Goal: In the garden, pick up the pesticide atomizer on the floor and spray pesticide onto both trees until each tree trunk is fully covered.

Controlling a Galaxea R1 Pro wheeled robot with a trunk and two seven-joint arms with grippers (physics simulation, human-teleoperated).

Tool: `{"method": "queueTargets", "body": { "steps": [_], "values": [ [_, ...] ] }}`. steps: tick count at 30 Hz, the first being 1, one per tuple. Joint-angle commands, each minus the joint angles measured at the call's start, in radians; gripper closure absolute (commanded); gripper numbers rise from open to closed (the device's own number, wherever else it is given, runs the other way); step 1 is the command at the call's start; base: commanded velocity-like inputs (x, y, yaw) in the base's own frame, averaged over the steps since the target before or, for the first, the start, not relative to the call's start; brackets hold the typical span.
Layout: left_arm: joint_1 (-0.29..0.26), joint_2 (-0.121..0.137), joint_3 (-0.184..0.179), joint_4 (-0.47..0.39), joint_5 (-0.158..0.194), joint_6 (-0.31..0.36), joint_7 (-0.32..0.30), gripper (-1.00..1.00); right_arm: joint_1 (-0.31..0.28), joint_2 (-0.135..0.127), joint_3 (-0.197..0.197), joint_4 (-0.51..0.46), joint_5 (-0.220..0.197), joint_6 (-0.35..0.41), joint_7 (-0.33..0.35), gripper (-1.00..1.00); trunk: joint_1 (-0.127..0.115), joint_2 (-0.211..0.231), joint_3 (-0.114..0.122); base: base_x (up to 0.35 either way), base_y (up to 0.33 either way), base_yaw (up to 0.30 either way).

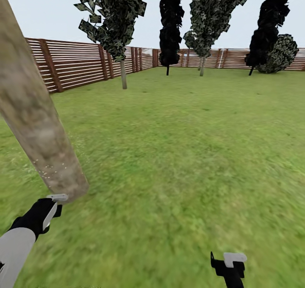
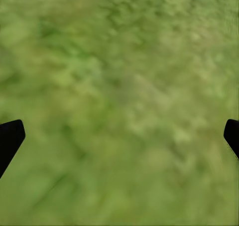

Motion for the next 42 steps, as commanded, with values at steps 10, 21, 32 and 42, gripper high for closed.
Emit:
{"method": "queueTargets", "body": {
  "steps": [10, 21, 32, 42],
  "values": [
    [0.000, 0.000, -0.002, 0.001, -0.001, 0.000, 0.000, 1.00, 0.000, 0.001, 0.000, 0.000, 0.000, 0.000, 0.000, -1.00, 0.000, 0.000, -0.006, 0.105, -0.270, 0.248],
    [0.000, 0.000, -0.002, 0.002, -0.001, 0.000, 0.000, 1.00, 0.000, 0.001, 0.000, 0.000, 0.000, 0.000, 0.000, -1.00, 0.000, 0.000, -0.011, 0.154, -0.262, 0.249],
    [0.000, -0.001, 0.002, 0.001, 0.000, -0.002, 0.006, 1.00, 0.000, 0.000, 0.000, 0.001, 0.001, 0.000, 0.000, -1.00, 0.000, 0.000, -0.011, 0.204, -0.219, 0.127],
    [0.000, -0.003, 0.003, -0.003, 0.056, -0.016, 0.007, 1.00, 0.000, 0.002, 0.000, 0.002, 0.002, 0.000, 0.000, -1.00, 0.000, 0.000, -0.011, 0.267, -0.171, 0.000]
  ]
}}
